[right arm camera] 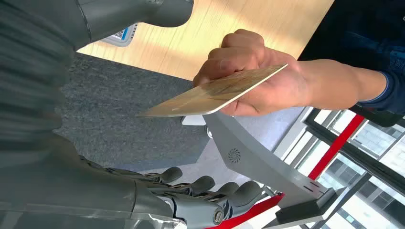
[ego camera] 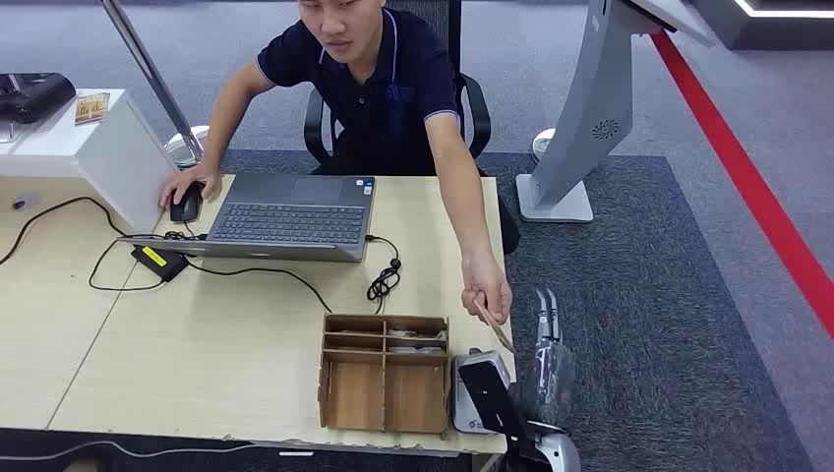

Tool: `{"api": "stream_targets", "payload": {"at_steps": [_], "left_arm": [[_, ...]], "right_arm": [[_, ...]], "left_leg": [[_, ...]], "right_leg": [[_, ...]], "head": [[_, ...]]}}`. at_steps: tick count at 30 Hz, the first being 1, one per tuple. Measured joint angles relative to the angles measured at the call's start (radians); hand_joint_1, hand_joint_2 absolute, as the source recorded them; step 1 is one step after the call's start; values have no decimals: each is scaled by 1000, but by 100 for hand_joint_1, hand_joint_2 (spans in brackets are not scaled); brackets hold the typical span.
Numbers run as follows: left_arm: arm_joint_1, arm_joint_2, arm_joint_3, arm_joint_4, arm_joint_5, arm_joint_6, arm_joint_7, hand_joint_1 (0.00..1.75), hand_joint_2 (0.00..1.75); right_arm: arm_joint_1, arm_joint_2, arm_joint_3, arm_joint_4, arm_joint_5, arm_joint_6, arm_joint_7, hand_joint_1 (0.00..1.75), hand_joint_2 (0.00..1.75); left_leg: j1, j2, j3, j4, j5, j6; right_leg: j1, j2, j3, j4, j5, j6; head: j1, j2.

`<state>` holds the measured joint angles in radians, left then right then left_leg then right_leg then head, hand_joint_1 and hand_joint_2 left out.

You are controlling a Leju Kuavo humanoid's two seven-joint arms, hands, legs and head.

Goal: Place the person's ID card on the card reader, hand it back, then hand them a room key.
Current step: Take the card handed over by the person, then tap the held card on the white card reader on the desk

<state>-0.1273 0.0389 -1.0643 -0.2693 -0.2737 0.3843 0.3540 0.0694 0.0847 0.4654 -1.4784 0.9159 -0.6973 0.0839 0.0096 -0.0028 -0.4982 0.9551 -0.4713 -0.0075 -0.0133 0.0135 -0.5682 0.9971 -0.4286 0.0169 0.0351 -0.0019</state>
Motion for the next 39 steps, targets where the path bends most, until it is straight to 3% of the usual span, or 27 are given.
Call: {"api": "stream_targets", "payload": {"at_steps": [1,5,7,39], "left_arm": [[0,0,0,0,-1,0,0,0,0],[0,0,-1,0,-2,-1,-3,0,0],[0,0,-1,0,-4,-1,-3,0,0],[0,0,-2,0,-7,-4,-3,0,0]], "right_arm": [[0,0,0,0,0,0,0,2,175],[0,0,0,-4,-1,0,-1,157,175],[0,0,0,-5,-2,0,-1,171,175],[29,2,-6,-11,-20,0,-42,175,175]], "left_leg": [[0,0,0,0,0,0],[0,0,0,0,0,0],[0,0,0,0,0,0],[0,0,0,0,0,0]], "right_leg": [[0,0,0,0,0,0],[0,0,0,0,0,0],[0,0,0,0,0,0],[0,0,0,0,0,0]], "head": [[0,0],[0,0],[0,0],[0,0]]}}
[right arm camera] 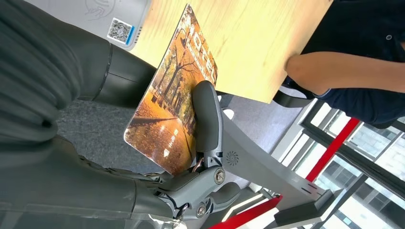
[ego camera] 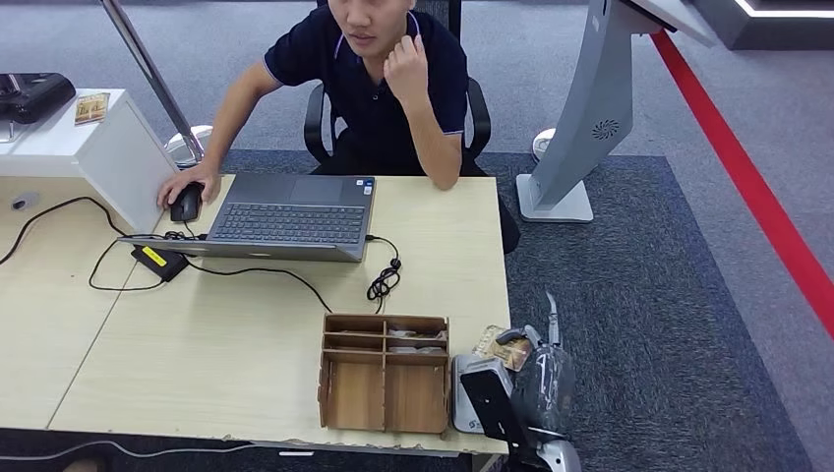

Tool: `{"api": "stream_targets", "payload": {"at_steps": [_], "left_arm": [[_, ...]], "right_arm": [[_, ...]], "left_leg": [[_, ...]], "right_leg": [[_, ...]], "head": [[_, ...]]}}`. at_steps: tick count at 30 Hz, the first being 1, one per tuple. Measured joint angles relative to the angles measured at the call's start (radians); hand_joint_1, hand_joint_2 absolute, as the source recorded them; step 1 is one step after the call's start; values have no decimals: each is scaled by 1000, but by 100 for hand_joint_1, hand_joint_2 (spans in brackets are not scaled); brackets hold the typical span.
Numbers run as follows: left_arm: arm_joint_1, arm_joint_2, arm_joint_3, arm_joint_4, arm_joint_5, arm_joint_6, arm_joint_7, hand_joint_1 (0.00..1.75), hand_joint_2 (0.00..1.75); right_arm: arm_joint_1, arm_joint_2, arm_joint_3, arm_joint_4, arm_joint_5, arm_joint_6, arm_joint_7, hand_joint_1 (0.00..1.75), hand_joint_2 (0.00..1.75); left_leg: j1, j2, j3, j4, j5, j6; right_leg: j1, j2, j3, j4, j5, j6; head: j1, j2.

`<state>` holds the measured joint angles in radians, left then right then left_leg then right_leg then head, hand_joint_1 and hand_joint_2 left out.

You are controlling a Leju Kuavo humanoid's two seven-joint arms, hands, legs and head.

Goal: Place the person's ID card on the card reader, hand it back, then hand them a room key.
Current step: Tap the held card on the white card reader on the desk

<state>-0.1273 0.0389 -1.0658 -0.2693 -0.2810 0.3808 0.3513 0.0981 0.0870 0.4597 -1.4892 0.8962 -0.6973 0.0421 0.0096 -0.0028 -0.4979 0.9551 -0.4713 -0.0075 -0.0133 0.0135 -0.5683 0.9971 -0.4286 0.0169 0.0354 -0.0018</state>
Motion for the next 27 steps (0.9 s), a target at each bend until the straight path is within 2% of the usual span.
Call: {"api": "stream_targets", "payload": {"at_steps": [13,27], "left_arm": [[0,0,1,0,16,3,0,0,0],[0,1,2,0,30,4,0,0,0]], "right_arm": [[75,33,-38,6,19,0,-61,175,175],[108,28,-58,53,52,0,0,175,175]], "left_leg": [[0,0,0,0,0,0],[0,0,0,0,0,0]], "right_leg": [[0,0,0,0,0,0],[0,0,0,0,0,0]], "head": [[0,0],[0,0]]}}
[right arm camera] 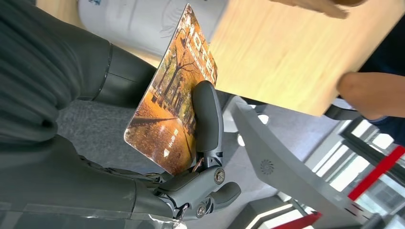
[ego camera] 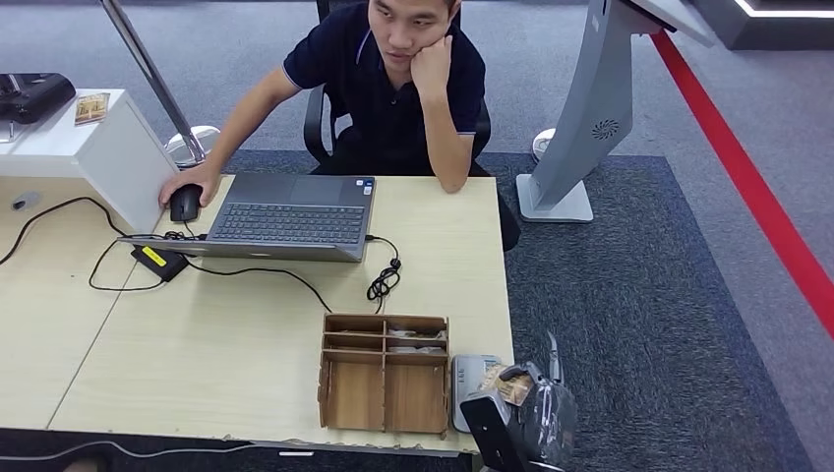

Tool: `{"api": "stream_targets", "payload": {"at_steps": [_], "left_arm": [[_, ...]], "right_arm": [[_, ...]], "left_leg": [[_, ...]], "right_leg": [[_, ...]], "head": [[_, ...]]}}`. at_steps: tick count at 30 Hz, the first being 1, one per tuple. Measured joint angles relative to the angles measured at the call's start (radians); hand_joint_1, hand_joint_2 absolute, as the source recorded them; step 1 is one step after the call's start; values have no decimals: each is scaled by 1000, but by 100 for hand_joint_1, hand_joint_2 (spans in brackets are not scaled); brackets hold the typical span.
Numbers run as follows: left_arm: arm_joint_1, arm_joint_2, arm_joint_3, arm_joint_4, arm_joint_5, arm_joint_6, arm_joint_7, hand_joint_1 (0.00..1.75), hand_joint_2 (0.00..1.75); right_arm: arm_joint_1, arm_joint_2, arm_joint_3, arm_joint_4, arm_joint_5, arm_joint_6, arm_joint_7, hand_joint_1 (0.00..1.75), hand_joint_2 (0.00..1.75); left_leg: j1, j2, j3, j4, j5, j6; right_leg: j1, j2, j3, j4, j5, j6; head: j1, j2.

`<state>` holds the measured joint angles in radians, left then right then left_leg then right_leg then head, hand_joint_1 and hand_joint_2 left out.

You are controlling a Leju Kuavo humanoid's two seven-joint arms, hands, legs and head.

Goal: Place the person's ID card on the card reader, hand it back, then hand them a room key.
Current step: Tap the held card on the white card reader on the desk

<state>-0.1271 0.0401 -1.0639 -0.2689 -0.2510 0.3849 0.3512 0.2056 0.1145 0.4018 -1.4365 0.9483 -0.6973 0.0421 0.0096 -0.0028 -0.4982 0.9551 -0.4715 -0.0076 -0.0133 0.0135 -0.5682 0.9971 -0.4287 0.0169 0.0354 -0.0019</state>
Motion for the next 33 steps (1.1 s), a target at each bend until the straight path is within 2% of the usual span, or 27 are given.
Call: {"api": "stream_targets", "payload": {"at_steps": [13,33], "left_arm": [[0,0,0,0,0,0,0,0,0],[0,0,1,0,4,0,3,0,0]], "right_arm": [[3,-10,0,74,56,0,19,175,175],[-11,-23,19,156,73,0,43,175,175]], "left_leg": [[0,0,0,0,0,0],[0,0,0,0,0,0]], "right_leg": [[0,0,0,0,0,0],[0,0,0,0,0,0]], "head": [[0,0],[0,0]]}}
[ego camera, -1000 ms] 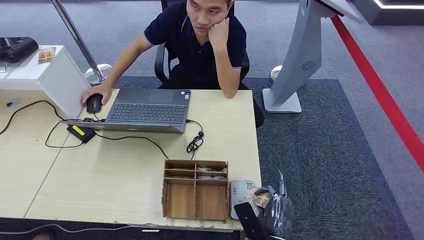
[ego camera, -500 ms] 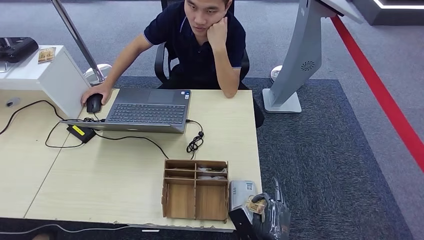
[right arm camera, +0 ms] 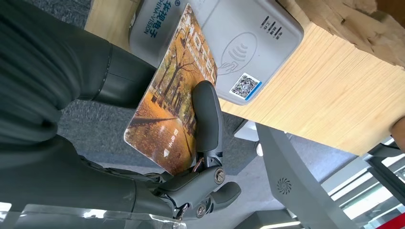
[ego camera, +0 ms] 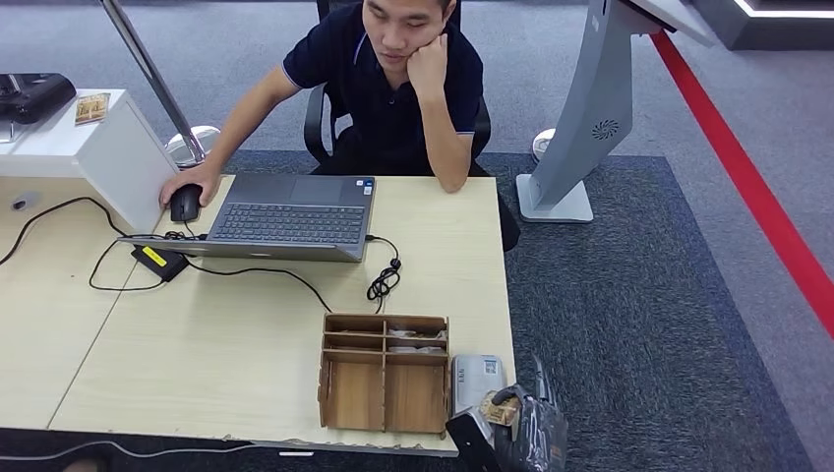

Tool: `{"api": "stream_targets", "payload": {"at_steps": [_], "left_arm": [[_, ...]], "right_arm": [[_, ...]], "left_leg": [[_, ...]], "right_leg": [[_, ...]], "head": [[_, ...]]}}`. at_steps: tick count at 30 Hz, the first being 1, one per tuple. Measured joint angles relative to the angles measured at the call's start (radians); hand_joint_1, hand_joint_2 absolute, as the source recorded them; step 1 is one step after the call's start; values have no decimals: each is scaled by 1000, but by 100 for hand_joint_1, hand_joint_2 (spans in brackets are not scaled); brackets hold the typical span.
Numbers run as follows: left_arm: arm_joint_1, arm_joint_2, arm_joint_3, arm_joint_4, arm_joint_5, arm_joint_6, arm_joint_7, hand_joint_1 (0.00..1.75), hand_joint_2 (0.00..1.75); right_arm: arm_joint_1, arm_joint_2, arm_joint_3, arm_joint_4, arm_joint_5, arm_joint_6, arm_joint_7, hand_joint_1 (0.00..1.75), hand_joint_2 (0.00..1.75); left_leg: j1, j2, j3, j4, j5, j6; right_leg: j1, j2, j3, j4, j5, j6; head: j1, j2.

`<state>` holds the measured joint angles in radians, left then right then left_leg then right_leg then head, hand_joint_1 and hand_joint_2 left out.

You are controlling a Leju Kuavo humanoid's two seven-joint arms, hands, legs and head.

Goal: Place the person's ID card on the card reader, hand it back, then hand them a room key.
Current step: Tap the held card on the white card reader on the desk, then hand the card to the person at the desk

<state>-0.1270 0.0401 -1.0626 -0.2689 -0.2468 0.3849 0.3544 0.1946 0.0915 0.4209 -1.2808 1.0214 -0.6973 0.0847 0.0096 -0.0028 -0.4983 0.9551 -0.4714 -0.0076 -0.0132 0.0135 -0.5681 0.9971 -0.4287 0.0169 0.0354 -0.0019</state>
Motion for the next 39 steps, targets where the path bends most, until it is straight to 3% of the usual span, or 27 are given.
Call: {"api": "stream_targets", "payload": {"at_steps": [39], "left_arm": [[0,0,3,0,-2,2,-2,0,0]], "right_arm": [[-31,-6,11,20,42,-1,-5,175,175]], "left_leg": [[0,0,0,0,0,0]], "right_leg": [[0,0,0,0,0,0]], "head": [[0,0]]}}
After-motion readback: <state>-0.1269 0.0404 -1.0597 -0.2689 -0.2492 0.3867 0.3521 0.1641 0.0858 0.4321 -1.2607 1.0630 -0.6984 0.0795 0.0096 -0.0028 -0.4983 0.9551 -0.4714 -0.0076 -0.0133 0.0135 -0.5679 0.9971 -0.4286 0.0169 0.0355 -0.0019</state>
